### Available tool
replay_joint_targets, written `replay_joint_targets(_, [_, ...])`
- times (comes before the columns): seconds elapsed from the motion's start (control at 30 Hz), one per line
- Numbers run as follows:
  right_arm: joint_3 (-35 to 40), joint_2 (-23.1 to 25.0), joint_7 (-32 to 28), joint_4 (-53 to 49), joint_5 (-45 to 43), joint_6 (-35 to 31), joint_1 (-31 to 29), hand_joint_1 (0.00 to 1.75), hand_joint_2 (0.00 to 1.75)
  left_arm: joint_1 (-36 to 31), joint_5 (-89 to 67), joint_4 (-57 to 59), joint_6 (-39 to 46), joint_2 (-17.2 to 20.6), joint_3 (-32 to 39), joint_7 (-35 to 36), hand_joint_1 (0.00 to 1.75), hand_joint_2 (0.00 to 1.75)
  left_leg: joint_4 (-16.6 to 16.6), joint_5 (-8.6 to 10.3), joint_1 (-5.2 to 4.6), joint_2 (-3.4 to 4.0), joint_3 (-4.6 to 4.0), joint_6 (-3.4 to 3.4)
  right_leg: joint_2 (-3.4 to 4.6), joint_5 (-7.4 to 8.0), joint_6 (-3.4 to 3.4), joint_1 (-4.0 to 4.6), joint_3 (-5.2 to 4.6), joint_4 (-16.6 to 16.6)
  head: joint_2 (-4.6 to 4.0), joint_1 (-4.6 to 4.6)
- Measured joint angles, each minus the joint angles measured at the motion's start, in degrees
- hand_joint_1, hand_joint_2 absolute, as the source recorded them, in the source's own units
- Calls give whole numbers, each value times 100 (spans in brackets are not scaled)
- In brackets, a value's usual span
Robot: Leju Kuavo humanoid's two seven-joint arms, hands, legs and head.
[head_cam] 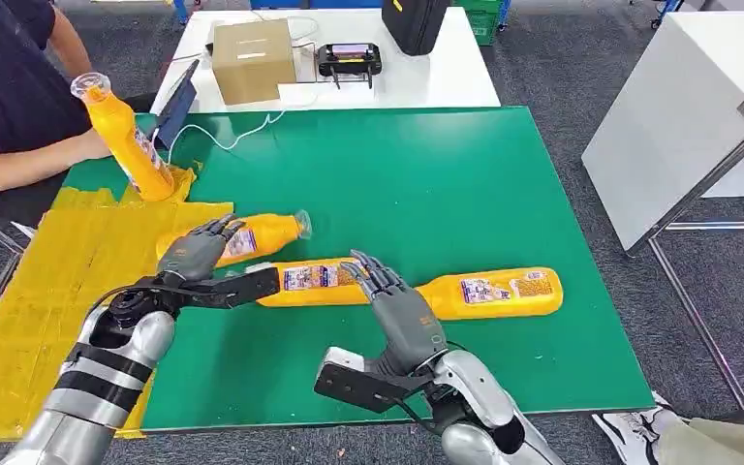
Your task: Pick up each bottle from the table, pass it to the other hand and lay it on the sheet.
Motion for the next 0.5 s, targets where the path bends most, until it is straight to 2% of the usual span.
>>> replay_joint_targets(0.23, [-46, 0, 18, 94, 160, 0, -1, 0, 175, -3, 311, 0, -39, 0, -7, 9, 0, 0, 0, 0, 0, 0, -1, 0, 0, 0, 0, -1, 1, 0, 0, 0])
replay_joint_targets(0.5, [-168, -22, 192, 485, 625, 309, -197, 0, 175, 251, 2465, -374, -66, -367, 540, -236, 0, 0, 0, -1, -2, 0, -1, 1, 2, 1, 0, -2, 4, 0, 0, -2])
